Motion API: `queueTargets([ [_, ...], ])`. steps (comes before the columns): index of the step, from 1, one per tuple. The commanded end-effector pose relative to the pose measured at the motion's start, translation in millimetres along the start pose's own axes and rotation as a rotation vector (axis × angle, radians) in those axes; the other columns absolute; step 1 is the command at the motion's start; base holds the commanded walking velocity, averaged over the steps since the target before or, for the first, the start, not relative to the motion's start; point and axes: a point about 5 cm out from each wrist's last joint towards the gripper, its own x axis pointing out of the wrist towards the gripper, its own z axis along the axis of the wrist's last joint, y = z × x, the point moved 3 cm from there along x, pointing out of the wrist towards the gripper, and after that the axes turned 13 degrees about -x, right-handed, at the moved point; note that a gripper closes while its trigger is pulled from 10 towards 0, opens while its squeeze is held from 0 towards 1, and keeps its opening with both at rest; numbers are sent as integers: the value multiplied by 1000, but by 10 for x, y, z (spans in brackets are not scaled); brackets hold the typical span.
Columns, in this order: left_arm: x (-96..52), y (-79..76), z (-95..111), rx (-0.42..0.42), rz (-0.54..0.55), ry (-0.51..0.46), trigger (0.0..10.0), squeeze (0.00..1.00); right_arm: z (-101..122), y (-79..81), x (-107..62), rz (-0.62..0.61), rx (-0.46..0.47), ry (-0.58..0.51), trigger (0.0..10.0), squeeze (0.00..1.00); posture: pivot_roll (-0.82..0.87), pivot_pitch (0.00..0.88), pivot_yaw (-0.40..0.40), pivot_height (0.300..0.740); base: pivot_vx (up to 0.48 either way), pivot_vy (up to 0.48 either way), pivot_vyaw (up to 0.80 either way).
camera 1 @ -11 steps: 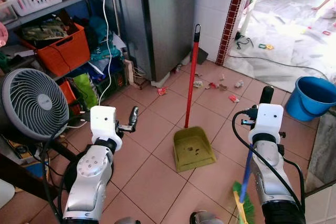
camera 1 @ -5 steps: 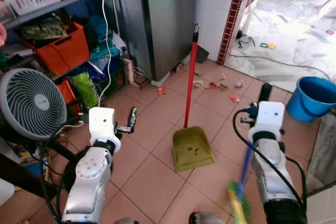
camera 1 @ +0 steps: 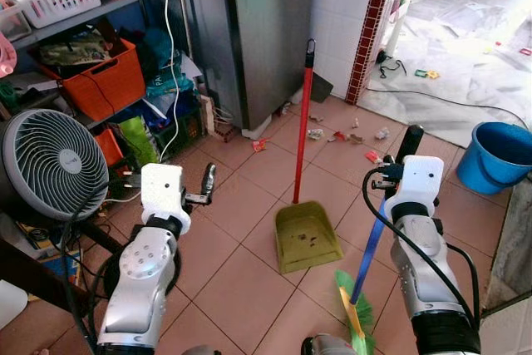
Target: Sweep floor
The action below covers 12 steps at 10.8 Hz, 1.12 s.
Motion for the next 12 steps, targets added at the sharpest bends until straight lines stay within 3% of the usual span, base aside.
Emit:
queueTargets([
  [1,-9,-17,37,15,1,-20,10000,0,103,-10,41,4,10,-36,10000,0,-30,0,41,740,0,0,0],
  [10,-8,11,31,9,14,-33,10000,0,137,-56,34,12,12,-55,10000,0,-56,0,52,740,0,0,0],
  [12,-6,36,39,12,16,-35,10000,0,171,8,43,39,30,-67,10000,0,-43,0,51,740,0,0,0],
])
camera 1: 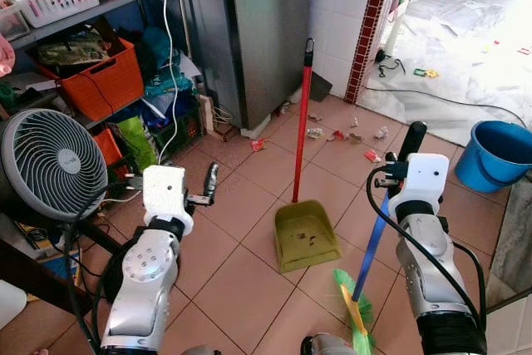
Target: Sweep floor
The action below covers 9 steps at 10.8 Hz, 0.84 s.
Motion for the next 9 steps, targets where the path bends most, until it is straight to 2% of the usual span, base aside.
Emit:
queueTargets([
  [1,21,15,22,8,4,-6,10000,0,164,91,50,51,64,-62,10000,0,-45,0,53,740,0,0,0],
  [3,33,-6,16,6,-2,-5,10000,0,248,206,70,153,108,-95,10000,0,-47,0,55,740,0,0,0],
  [6,64,-24,65,3,-25,-15,10000,0,248,241,63,166,90,-108,10000,0,-26,0,53,740,0,0,0],
  [9,23,-43,14,-18,-12,-10,10000,0,241,260,71,181,69,-107,10000,0,-24,0,39,740,0,0,0],
])
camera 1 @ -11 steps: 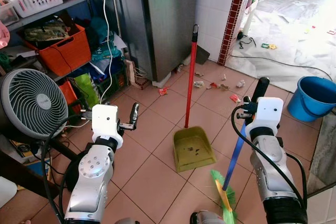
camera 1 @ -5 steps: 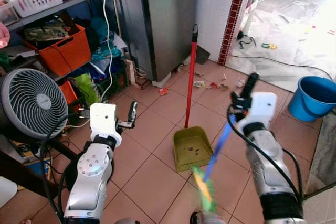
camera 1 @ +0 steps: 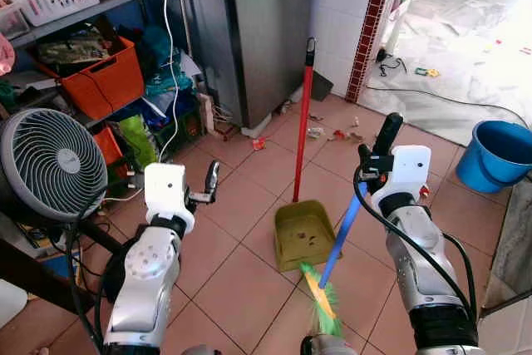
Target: Sweep floor
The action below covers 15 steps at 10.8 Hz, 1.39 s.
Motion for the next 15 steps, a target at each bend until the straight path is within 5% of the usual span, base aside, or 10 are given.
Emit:
queueTargets([
  [1,4,-12,32,8,-3,-14,10000,0,85,30,44,12,-9,-34,10000,0,-26,0,39,740,0,0,0],
  [9,-22,-82,28,16,-60,-18,10000,0,121,27,1,32,-27,-54,10000,0,-46,0,48,740,0,178,-61],
  [15,-59,-158,59,30,-109,-40,10000,0,194,12,2,28,-87,-91,10000,0,-45,0,49,740,318,253,-116],
])
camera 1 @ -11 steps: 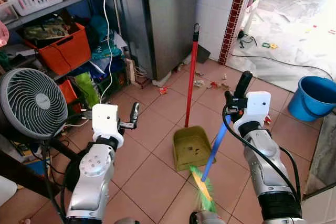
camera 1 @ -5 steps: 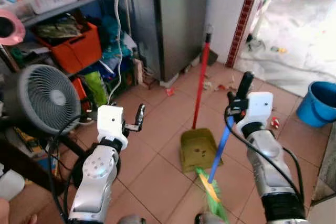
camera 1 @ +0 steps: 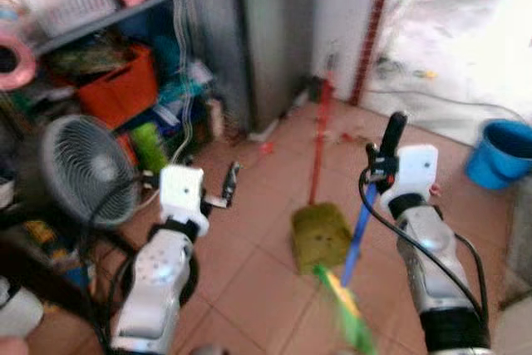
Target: Sweep floor
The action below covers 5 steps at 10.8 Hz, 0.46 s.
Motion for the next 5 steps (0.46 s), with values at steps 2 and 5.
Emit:
queueTargets([
  [2,24,26,42,9,30,-16,10000,0,159,-15,28,-9,-6,-68,10000,0,-46,0,48,740,137,0,0],
  [5,4,-28,34,-8,-22,-10,10000,0,164,23,26,9,-43,-74,10000,0,-44,0,42,740,0,0,0],
])
